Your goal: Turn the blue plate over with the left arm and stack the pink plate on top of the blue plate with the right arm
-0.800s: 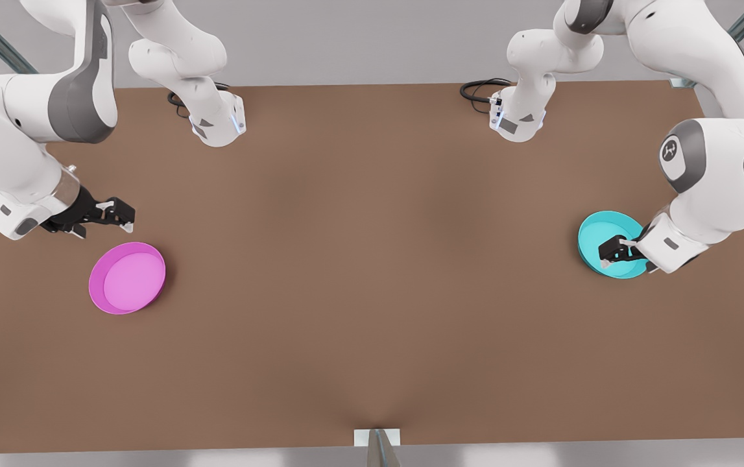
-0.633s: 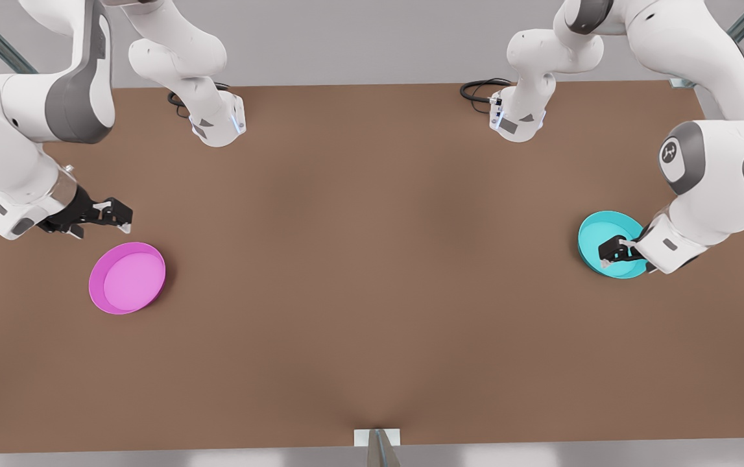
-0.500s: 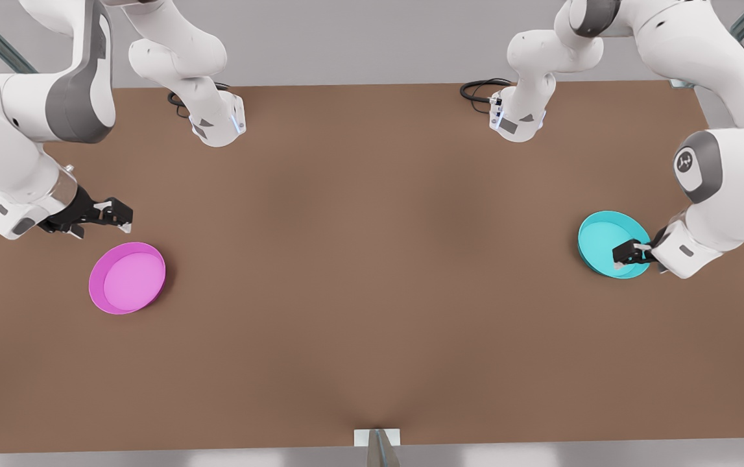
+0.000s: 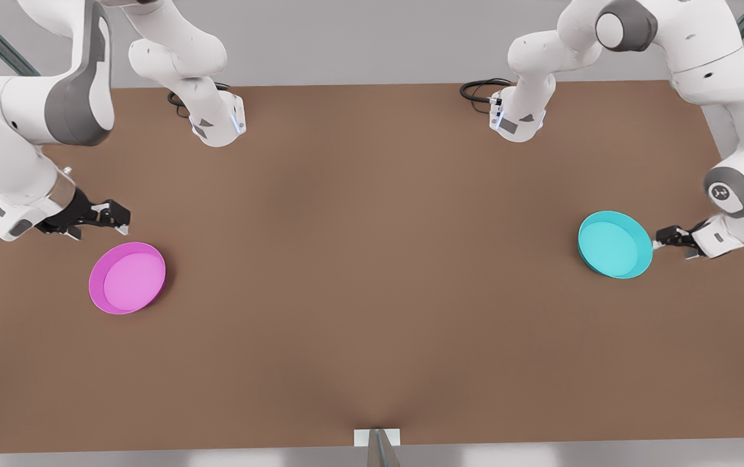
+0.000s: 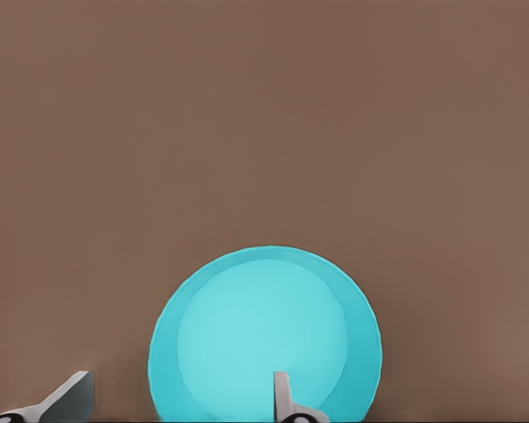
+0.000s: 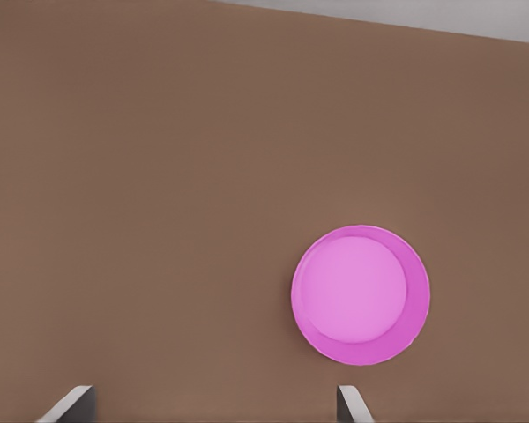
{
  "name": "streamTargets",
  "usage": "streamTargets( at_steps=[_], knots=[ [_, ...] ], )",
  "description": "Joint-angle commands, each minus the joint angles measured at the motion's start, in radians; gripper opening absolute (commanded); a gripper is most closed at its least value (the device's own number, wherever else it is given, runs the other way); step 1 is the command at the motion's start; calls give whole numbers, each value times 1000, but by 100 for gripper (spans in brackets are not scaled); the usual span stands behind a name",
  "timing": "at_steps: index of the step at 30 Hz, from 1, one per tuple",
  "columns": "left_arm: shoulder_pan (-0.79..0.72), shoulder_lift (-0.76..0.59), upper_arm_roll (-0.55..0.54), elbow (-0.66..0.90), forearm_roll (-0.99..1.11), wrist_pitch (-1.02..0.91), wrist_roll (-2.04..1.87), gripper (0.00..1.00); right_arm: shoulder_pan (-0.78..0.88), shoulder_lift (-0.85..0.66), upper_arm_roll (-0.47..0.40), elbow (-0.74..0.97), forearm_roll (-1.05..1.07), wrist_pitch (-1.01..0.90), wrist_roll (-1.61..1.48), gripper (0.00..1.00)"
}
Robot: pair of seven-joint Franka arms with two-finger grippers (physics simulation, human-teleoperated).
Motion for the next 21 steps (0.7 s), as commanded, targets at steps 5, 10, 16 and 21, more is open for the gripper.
streamTargets(
  at_steps=[5, 10, 16, 21],
  knots=[
    [45, 76, 21, 23, -101, 37, 99, 99, 5, -1, -4, 4, -2, 14, -2, 100],
    [79, 161, 21, 29, -204, 81, 194, 99, 6, 1, -4, 1, -2, 14, -2, 100],
    [102, 285, 21, 141, -247, 66, 203, 99, 5, 1, -4, 1, -15, 21, -2, 100],
    [108, 293, 21, 133, -319, 40, 196, 99, 11, 1, -4, 5, -15, 31, -2, 100]
  ],
)
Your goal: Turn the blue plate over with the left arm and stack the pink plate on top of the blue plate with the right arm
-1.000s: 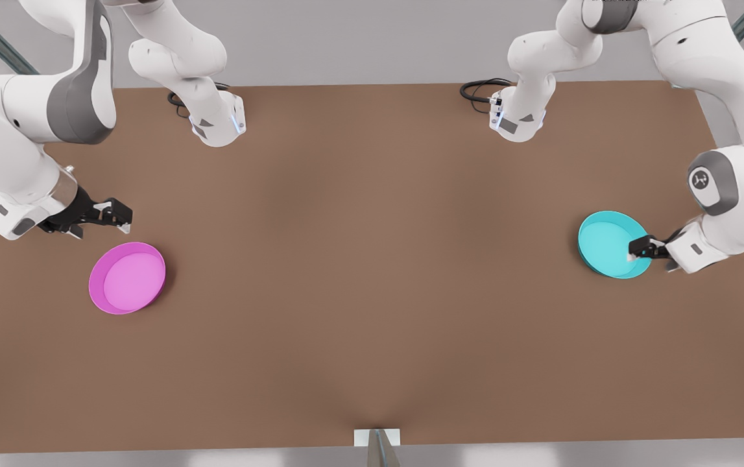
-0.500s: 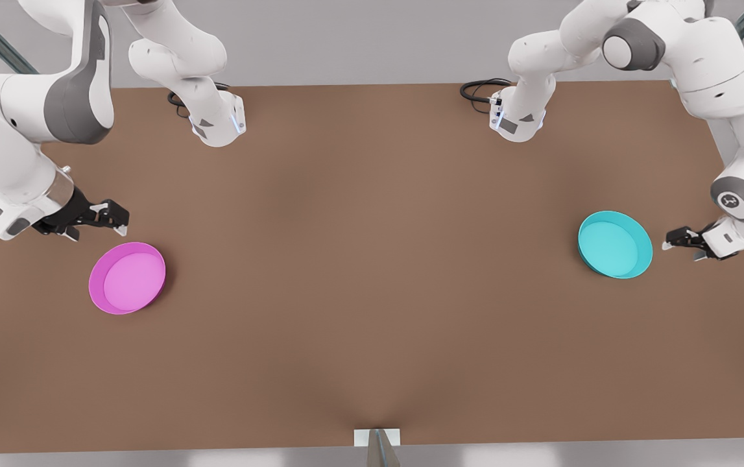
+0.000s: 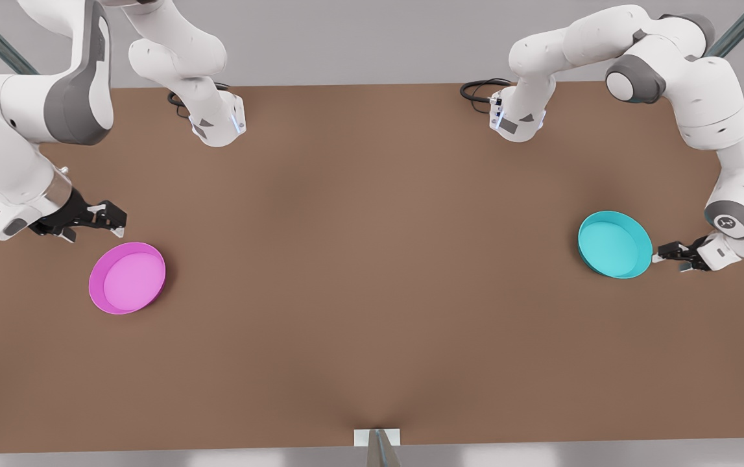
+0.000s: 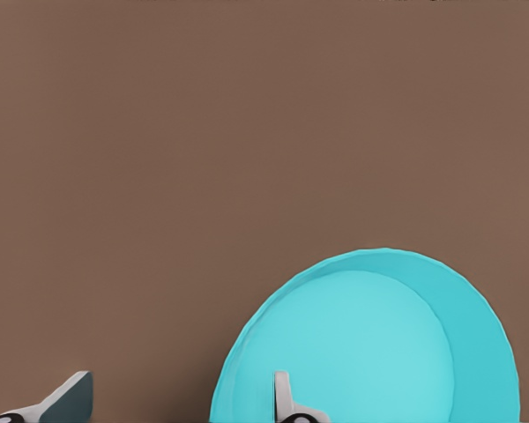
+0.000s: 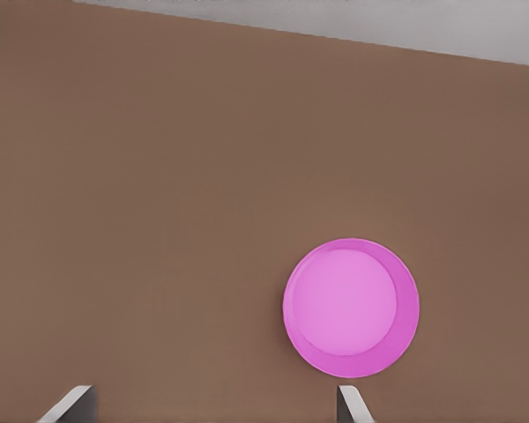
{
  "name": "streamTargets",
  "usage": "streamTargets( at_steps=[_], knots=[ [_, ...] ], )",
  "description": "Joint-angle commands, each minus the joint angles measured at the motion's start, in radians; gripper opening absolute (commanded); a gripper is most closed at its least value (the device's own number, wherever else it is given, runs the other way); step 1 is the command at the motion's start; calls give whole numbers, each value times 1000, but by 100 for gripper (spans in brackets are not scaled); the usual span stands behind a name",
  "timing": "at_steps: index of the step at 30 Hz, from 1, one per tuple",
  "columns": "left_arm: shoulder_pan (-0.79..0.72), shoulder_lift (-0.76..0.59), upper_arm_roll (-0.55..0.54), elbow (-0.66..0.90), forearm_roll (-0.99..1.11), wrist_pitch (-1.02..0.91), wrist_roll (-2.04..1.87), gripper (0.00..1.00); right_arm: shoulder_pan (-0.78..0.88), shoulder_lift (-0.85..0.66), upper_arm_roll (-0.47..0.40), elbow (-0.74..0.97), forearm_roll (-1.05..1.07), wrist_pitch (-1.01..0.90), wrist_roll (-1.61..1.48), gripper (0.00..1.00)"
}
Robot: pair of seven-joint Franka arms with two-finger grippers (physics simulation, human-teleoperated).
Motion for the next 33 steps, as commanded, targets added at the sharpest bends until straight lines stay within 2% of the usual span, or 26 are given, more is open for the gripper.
streamTargets(
  at_steps=[1, 7, 12, 25, 29, 32, 33],
  knots=[
    [0, 3, 0, 0, -48, -3, -2, 99, 0, 0, 0, 0, 2, 0, 2, 100],
    [0, 40, 0, 0, -64, -5, -6, 99, -5, 14, -3, 2, -1, 0, -5, 100],
    [32, 38, 0, -3, -82, -131, -3, 99, -13, 15, -6, 0, -1, 2, -6, 100],
    [71, 54, 0, -20, -82, -157, 29, 98, -69, 41, -3, -2, 3, -13, -2, 100],
    [71, 52, 0, -25, -82, -161, 29, 91, -68, 41, -3, -3, 3, -13, 0, 100],
    [71, 52, 0, -26, -82, -161, 29, 76, -66, 41, -2, -6, 3, -13, 0, 100],
    [71, 52, 0, -25, -82, -161, 29, 64, -66, 41, -2, -6, 3, -13, 0, 100]
  ],
)
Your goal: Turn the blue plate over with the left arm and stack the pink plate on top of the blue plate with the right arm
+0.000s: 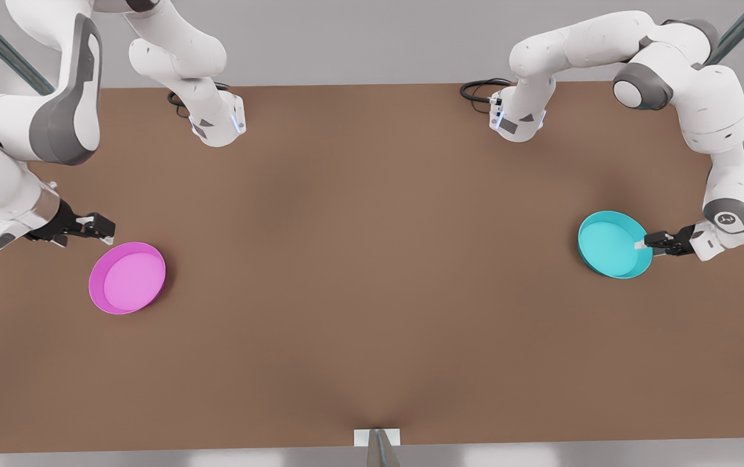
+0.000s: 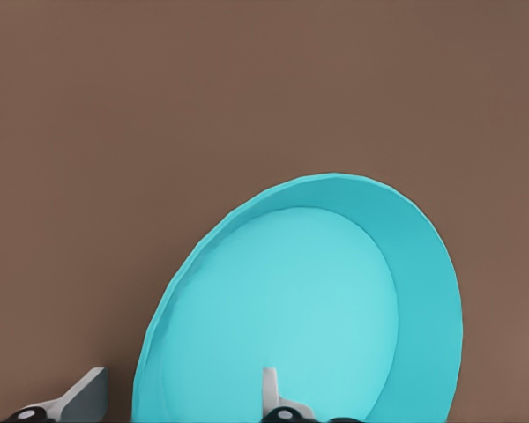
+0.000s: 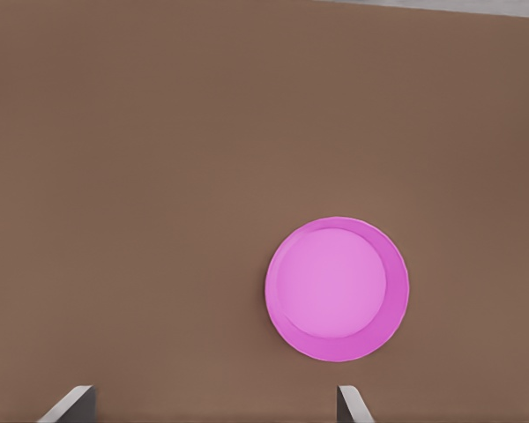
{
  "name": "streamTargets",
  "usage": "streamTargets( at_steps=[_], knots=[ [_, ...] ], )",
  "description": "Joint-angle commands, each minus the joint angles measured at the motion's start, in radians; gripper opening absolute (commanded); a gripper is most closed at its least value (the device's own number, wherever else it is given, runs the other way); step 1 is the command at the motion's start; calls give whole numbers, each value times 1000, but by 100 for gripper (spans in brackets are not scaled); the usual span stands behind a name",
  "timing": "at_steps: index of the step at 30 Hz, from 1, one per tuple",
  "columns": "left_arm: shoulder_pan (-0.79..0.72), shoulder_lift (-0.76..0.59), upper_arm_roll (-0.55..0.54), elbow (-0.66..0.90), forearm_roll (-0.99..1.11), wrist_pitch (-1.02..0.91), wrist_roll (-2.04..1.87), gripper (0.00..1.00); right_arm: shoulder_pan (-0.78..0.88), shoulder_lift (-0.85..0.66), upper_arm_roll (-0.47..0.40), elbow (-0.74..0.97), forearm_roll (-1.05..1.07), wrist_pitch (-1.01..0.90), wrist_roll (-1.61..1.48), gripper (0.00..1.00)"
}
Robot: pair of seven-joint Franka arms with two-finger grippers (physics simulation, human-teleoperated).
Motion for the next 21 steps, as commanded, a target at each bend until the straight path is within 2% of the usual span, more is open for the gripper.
streamTargets(
  at_steps=[1, 21],
  knots=[
    [0, 0, 0, 1, 0, 0, 0, 64, -2, 0, 0, 0, 0, 0, 0, 100],
    [2, 6, 5, -19, 3, 8, -2, 61, -2, 14, 0, 2, -2, 0, 0, 100]
  ],
)
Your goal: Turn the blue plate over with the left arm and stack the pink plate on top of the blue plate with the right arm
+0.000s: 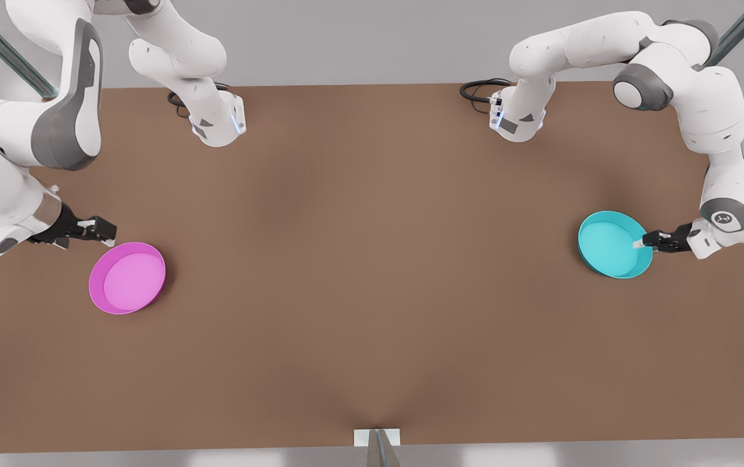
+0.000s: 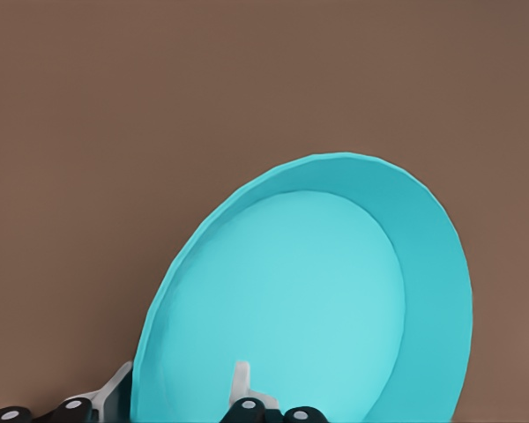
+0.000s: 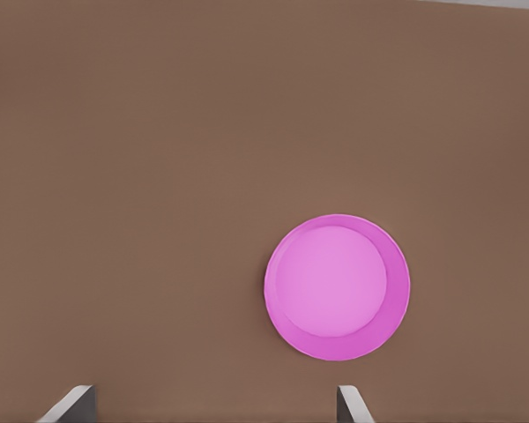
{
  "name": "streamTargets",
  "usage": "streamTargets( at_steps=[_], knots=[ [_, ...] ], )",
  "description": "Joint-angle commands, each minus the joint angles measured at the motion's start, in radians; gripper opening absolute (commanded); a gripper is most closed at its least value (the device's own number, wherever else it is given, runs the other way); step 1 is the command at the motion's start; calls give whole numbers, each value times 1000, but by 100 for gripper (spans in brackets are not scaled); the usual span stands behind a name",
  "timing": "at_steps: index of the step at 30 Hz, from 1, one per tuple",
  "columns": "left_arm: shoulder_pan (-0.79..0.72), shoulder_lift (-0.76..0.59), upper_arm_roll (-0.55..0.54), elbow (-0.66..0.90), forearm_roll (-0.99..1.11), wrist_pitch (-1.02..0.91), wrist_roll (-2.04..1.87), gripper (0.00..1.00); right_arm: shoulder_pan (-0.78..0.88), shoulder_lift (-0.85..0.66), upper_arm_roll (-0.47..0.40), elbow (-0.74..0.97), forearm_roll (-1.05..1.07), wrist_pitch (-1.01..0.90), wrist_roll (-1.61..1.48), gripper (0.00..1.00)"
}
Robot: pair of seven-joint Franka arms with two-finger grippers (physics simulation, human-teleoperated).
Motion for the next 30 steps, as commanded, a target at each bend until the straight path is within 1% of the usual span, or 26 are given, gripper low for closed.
streamTargets(
  at_steps=[1, 5, 6, 7, 8, 9, 10, 18, 27, 29, 30],
  knots=[
    [1, 0, 0, 0, 1, 1, 1, 61, 0, 0, 0, 0, 0, 0, 0, 100],
    [5, 14, 2, 0, 1, 5, 1, 58, 0, 1, 0, 0, 0, 0, 0, 100],
    [7, 14, 0, 0, 1, 8, 1, 53, 0, 1, 0, 0, 0, 0, 0, 100],
    [7, 14, 0, 0, 1, 11, 1, 50, 0, 1, 0, 0, 0, 0, 0, 100],
    [7, 14, 0, 0, 1, 11, 1, 50, 0, 1, 0, 0, 0, 0, 0, 100],
    [8, 14, 0, 0, 1, 8, 1, 46, 0, 3, 0, 0, 0, 0, 0, 100],
    [7, 12, 0, 0, 1, 7, 1, 33, 0, 3, 0, 0, 0, 0, 0, 100],
    [7, 8, 2, 0, 1, -4, 1, 33, -4, 5, 0, 2, 0, 0, 0, 100],
    [8, 14, 2, 2, 5, 7, 1, 35, 2, 6, 0, 2, 0, 0, 2, 100],
    [8, 14, 2, 0, 5, 10, 1, 33, 2, 6, 0, 2, 0, 0, 2, 100],
    [8, 14, 2, 2, 5, 11, 1, 29, 2, 6, 0, 2, 0, 0, 2, 100]
  ],
)
